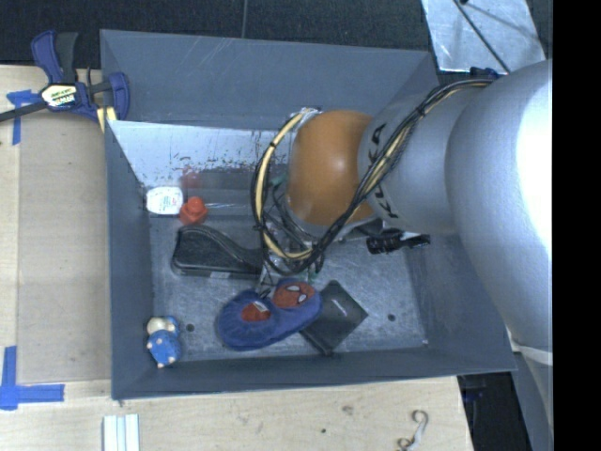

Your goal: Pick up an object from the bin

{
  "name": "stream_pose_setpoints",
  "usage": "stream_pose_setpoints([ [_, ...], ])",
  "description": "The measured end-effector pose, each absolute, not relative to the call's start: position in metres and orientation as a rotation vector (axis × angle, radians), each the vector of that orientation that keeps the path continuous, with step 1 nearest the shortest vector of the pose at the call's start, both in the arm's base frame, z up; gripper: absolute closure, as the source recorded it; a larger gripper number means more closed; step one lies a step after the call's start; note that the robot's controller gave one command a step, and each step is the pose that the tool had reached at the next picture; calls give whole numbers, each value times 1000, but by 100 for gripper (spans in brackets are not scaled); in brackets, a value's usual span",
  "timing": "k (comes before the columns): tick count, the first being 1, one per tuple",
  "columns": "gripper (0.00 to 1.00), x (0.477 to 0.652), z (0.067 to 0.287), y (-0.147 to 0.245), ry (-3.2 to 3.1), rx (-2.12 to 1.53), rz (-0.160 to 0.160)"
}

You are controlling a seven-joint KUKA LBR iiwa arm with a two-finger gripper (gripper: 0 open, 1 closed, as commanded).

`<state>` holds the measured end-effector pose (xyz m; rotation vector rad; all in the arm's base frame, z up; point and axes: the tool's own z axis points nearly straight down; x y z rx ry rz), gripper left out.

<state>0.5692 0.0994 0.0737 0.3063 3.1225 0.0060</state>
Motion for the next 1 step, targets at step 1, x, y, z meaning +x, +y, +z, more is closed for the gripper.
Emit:
stream_pose_setpoints([
  [1,100,542,251,113,3126,179,4],
])
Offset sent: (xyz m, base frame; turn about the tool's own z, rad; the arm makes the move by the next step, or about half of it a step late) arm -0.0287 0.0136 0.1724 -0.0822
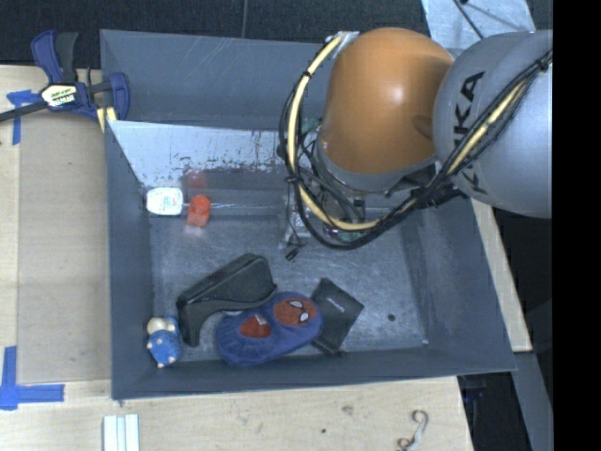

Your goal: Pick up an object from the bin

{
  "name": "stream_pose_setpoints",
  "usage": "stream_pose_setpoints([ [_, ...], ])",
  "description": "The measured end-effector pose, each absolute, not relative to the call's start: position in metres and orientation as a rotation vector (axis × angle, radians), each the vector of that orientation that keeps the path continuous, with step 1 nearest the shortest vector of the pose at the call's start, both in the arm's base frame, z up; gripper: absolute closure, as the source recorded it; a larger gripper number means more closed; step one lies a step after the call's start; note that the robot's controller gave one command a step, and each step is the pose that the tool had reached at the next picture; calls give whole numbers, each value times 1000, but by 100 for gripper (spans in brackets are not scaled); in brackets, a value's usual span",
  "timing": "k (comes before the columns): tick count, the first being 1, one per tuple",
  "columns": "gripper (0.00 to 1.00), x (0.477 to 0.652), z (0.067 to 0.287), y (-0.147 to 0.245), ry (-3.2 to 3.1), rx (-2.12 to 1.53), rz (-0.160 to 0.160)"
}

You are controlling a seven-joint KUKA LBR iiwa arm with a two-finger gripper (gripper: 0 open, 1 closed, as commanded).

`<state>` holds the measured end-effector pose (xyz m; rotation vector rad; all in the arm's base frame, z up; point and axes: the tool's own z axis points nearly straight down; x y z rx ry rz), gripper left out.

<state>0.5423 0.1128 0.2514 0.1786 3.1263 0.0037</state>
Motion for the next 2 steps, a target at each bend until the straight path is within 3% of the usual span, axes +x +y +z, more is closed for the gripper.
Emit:
stream_pose_setpoints([
  [1,100,515,159,133,3122,392,-3],
  [2,100,499,127,218,3086,605,2],
])
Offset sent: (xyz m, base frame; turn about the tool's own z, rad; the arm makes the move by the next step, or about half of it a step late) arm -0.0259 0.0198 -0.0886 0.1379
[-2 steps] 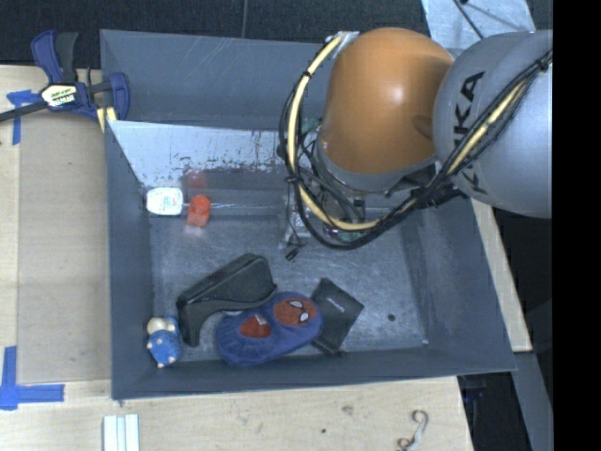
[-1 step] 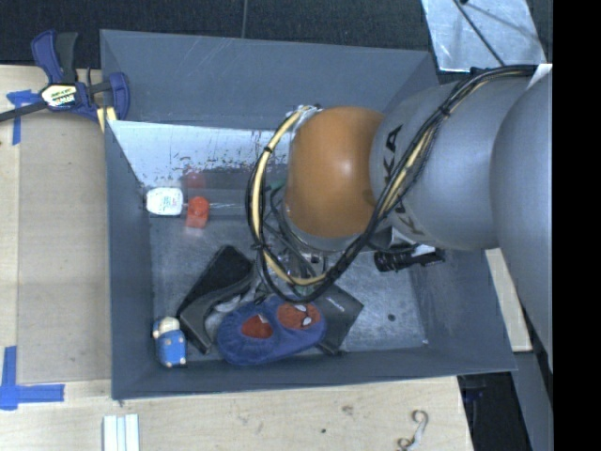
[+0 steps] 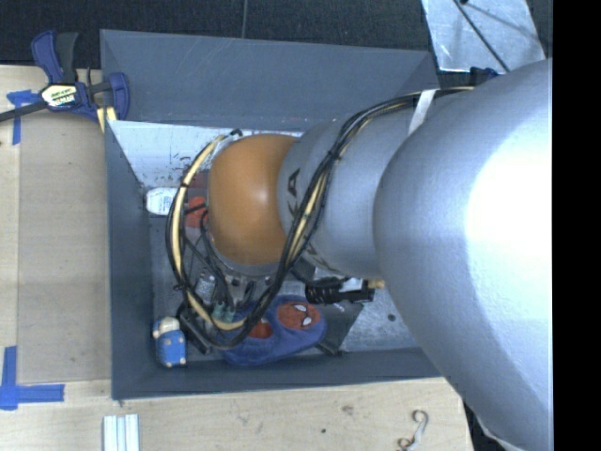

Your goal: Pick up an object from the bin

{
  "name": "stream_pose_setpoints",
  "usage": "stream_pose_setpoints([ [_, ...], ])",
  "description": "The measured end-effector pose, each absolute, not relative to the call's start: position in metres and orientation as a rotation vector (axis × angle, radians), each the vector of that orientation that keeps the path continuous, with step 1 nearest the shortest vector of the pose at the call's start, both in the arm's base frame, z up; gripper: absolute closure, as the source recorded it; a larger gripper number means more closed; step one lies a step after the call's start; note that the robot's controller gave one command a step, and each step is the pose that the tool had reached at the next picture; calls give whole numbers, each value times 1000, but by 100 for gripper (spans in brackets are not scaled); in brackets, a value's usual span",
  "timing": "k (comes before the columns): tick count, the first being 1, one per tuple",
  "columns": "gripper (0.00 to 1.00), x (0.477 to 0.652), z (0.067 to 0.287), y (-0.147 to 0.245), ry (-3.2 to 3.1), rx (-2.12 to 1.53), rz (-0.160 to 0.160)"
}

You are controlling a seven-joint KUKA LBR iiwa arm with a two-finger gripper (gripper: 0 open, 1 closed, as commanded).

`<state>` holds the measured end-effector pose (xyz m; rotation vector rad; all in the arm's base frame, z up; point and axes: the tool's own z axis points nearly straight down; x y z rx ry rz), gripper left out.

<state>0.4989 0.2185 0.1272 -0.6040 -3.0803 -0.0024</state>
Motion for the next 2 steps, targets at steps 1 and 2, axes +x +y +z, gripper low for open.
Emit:
stream_pose_setpoints([
  [1,0,501,128,215,-3081,-613,0],
  [2,0,497,98,101,-3145,-201,-1],
])
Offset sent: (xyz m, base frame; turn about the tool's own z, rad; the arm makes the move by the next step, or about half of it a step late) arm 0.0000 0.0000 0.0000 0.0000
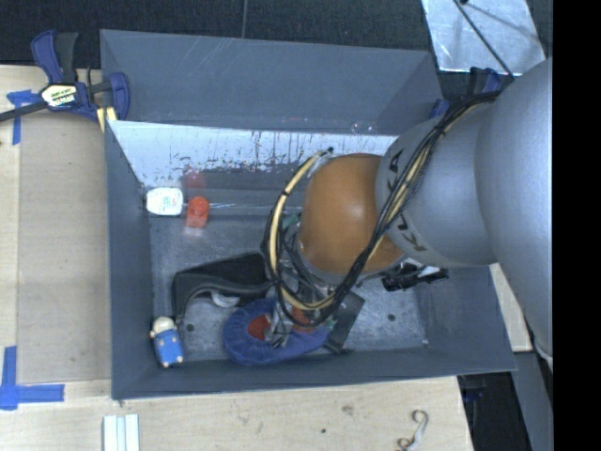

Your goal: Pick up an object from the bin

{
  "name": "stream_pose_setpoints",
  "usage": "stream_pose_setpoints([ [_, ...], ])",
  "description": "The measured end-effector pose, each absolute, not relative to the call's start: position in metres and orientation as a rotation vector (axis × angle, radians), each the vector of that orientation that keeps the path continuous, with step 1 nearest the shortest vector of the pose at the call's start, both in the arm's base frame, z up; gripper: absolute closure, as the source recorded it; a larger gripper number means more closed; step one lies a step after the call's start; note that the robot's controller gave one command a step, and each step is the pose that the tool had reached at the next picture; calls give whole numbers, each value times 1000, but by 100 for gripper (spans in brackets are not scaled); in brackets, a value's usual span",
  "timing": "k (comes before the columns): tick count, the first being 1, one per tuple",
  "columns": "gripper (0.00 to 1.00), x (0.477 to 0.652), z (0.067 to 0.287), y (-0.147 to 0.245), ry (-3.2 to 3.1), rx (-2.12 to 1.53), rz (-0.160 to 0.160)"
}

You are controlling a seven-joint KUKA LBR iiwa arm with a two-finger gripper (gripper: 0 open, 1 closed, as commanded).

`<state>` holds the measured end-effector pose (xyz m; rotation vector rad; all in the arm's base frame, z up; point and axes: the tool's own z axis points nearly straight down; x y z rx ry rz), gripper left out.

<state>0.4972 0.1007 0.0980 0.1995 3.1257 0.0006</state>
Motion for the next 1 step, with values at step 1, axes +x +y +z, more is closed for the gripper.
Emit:
stream_pose_setpoints([
  [1,100,499,100,100,3122,205,-2],
])
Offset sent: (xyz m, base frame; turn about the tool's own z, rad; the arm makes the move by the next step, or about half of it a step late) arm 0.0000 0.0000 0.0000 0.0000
